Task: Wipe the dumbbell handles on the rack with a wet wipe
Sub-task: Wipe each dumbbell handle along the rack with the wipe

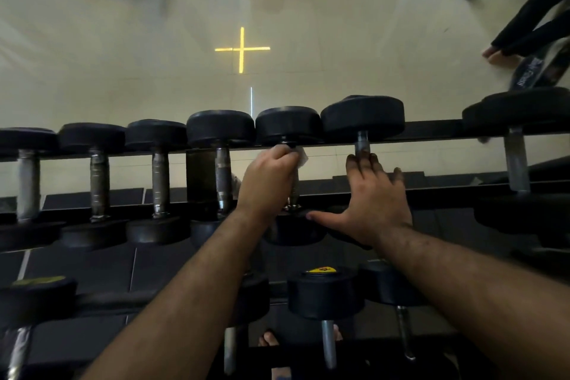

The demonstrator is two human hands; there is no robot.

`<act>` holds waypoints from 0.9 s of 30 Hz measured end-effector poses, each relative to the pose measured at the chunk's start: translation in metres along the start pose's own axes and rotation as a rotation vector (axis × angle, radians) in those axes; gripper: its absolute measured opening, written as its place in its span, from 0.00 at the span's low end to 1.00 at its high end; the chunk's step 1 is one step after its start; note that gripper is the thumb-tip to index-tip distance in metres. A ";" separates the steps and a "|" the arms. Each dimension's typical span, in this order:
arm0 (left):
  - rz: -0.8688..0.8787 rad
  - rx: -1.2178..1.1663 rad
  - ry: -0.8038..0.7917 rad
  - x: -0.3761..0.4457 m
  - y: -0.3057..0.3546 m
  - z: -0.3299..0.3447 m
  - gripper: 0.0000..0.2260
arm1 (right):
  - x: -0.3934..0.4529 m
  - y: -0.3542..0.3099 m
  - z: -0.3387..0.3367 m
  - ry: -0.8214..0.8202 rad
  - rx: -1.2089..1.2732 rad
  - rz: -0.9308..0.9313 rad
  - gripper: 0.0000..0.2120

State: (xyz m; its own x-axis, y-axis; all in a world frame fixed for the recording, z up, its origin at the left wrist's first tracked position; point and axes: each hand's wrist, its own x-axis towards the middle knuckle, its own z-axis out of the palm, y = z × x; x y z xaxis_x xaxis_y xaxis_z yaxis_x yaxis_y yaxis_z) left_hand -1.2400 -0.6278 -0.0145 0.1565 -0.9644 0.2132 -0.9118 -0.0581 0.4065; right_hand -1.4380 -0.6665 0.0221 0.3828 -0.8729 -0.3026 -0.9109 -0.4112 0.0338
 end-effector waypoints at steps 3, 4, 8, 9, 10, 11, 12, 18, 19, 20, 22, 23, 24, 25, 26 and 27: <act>0.171 0.133 -0.037 0.010 -0.008 0.017 0.10 | -0.001 0.000 0.001 0.005 0.004 -0.002 0.72; 0.235 0.150 -0.110 0.009 -0.008 0.018 0.09 | -0.001 0.001 0.001 0.008 0.006 -0.005 0.72; 0.303 0.118 -0.666 0.008 -0.003 -0.003 0.08 | -0.001 0.002 0.001 0.011 0.004 -0.012 0.71; 0.293 0.109 -0.645 0.013 -0.001 -0.005 0.08 | -0.001 0.002 0.000 0.011 -0.003 -0.014 0.71; 0.282 0.096 -0.547 0.019 -0.002 -0.004 0.09 | -0.001 0.002 -0.001 0.008 -0.011 -0.019 0.71; 0.276 0.108 -0.381 0.024 -0.002 -0.001 0.10 | -0.002 0.002 -0.001 0.010 -0.016 -0.024 0.71; 0.262 0.173 -0.252 0.028 -0.002 0.003 0.11 | -0.002 0.002 -0.001 0.021 -0.016 -0.024 0.71; 0.505 0.341 -0.634 0.020 0.011 0.007 0.06 | 0.000 0.003 0.002 0.033 -0.006 -0.018 0.71; 0.483 0.287 -0.750 0.017 0.008 -0.001 0.08 | 0.000 0.004 0.003 0.034 -0.001 -0.017 0.71; 0.396 0.221 -0.813 0.017 0.002 -0.011 0.09 | -0.001 0.004 0.003 0.035 -0.001 -0.018 0.71; 0.151 0.095 -0.729 0.016 -0.011 -0.031 0.09 | -0.001 0.004 0.002 0.035 -0.006 -0.021 0.71; 0.014 0.031 -0.623 0.014 -0.018 -0.035 0.08 | -0.002 0.004 0.002 0.030 -0.009 -0.019 0.71; -0.115 -0.004 -0.535 0.010 -0.021 -0.036 0.07 | -0.002 0.004 0.002 0.025 -0.011 -0.017 0.71; -0.227 -0.002 -0.511 0.006 -0.020 -0.033 0.05 | -0.002 0.004 0.002 0.025 -0.011 -0.016 0.71; -0.304 0.016 -0.548 0.001 -0.015 -0.029 0.05 | -0.003 0.003 0.001 0.029 -0.012 -0.016 0.71; -0.356 0.030 -0.615 -0.004 -0.008 -0.023 0.05 | -0.003 0.003 0.001 0.033 -0.013 -0.017 0.71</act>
State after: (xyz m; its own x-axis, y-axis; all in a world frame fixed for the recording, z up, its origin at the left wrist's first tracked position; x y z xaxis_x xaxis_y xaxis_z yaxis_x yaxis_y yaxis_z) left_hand -1.2245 -0.6177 0.0014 0.2118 -0.8560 -0.4715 -0.8566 -0.3949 0.3321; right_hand -1.4418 -0.6646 0.0218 0.4035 -0.8737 -0.2717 -0.9021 -0.4296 0.0417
